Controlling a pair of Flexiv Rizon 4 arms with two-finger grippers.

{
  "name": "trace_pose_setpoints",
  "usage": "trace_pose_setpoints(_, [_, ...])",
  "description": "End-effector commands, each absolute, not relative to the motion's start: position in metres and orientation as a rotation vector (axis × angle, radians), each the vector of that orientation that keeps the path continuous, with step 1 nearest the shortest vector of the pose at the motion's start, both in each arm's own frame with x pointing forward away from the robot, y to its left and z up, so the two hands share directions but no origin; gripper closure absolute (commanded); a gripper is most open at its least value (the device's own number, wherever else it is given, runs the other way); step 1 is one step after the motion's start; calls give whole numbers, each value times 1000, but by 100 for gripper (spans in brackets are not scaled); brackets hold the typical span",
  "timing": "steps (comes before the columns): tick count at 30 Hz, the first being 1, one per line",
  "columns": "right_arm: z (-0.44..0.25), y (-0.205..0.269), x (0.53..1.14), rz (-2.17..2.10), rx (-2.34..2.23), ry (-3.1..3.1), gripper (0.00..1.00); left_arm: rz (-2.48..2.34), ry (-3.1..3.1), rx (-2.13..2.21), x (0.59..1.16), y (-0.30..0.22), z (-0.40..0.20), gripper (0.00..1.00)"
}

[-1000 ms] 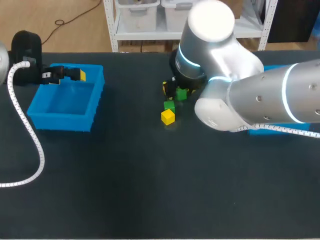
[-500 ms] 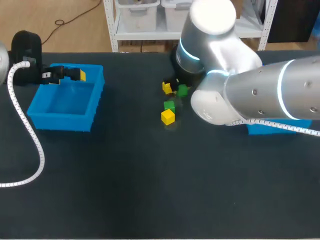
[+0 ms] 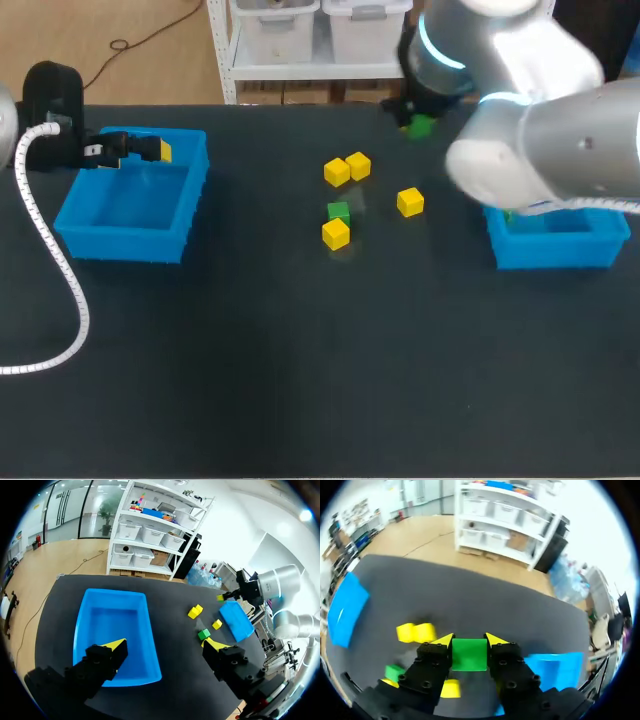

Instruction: Put the green cubes in the right bin and the yellow cubes in the left bin.

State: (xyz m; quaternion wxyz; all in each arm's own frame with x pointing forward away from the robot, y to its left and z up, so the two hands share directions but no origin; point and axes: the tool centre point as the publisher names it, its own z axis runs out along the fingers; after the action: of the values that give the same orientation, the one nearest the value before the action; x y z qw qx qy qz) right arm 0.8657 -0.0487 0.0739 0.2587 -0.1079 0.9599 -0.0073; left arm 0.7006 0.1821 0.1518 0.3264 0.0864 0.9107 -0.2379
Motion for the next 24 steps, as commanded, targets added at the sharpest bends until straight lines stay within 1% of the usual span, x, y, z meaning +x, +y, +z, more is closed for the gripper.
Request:
trace_pose_setpoints(1, [108,-101,839,-67,-180,2472,100,-634,2377,230,700,184,150,0])
trace_pose_setpoints(7, [107,-158,832,-148,-22,2490,100,-634,2377,230,700,184,150,0])
trace_pose_setpoints(14, [87,-195,812,-222,55,2557,100,-634,2377,230,700,184,150,0])
trace_pose_setpoints(18, [80,-205,805,-228,75,2577,100,-634,2377,230,700,184,150,0])
trace_pose_setpoints(24, [69,-191,787,-216,67,2648,100,-634,2377,230,700,184,150,0])
